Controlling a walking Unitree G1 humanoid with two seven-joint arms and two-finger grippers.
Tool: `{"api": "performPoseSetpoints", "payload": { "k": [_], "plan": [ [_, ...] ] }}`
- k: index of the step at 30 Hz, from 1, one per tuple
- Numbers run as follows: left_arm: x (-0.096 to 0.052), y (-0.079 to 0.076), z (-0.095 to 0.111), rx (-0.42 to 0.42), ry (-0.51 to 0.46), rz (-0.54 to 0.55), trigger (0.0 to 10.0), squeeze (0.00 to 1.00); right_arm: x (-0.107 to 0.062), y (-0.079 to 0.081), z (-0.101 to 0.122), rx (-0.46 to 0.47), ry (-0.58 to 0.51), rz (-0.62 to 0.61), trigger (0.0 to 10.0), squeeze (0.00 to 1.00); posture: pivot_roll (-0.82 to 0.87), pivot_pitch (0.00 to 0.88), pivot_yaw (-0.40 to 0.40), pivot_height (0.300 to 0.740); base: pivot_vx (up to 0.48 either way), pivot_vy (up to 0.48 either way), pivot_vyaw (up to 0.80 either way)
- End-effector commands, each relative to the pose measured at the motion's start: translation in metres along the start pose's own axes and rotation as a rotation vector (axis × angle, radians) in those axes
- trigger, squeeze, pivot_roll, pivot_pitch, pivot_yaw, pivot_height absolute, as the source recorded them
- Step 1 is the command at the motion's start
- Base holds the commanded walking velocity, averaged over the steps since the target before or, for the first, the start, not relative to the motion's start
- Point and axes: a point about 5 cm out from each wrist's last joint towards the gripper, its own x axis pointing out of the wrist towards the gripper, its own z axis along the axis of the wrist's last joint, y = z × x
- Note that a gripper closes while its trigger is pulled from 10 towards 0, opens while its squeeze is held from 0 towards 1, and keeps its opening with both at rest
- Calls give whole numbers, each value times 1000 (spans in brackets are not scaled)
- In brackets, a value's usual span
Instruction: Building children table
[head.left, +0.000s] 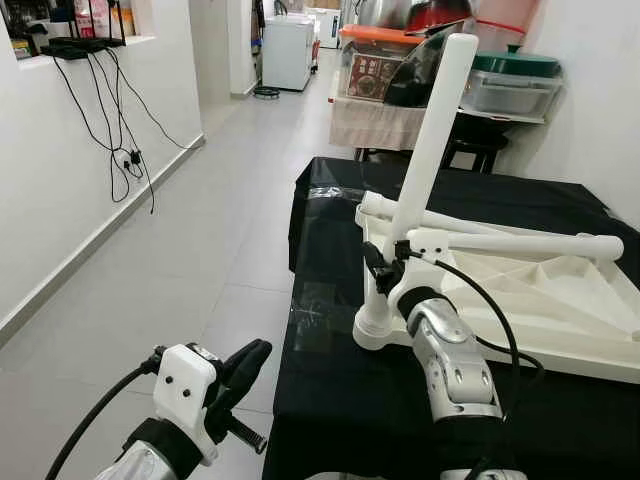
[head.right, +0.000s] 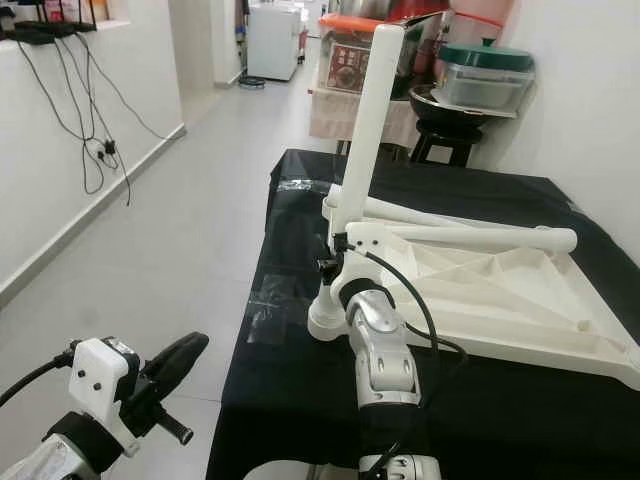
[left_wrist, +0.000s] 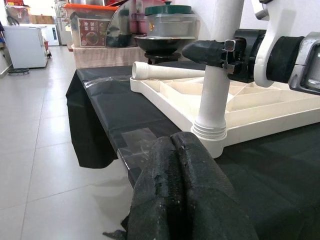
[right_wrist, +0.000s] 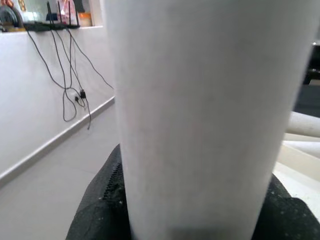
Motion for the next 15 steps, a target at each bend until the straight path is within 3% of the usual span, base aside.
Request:
{"api": "performPoseSetpoints", "payload": {
  "k": [1,6,7,8,9,10,11,12,15],
  "plan": [
    [0,1,-5,-5,21,4,10000,0,-5,-14,-17,-9,82,-39,10000,1000,17,0,-94,740,0,0,0],
    [0,1,-5,-5,22,2,10000,0,-2,-8,-16,50,109,78,10000,1000,24,0,-91,740,0,0,0],
    [0,1,-5,-5,22,2,10000,0,2,-3,-15,101,133,177,10000,1000,28,0,-92,740,0,0,0],
    [0,1,-5,-5,22,2,10000,0,2,-3,-15,101,133,177,10000,1000,28,0,-92,740,0,0,0],
    [0,1,-5,-4,22,2,10000,0,2,4,-9,104,136,330,10000,1000,30,0,-93,740,0,0,0],
    [0,1,-5,-4,21,2,10000,0,0,8,-5,61,136,502,10000,43,31,0,-97,740,0,0,0],
    [0,1,-5,-4,21,2,10000,0,0,8,-5,61,136,502,10000,43,31,0,-97,740,0,0,0],
    [1,0,-5,-3,21,2,10000,0,-2,8,-3,1,135,647,10000,0,37,0,-99,740,0,0,0],
    [1,0,-5,-3,20,2,10000,0,-2,3,-4,-45,150,758,10000,0,39,0,-101,740,0,0,0]
  ]
}}
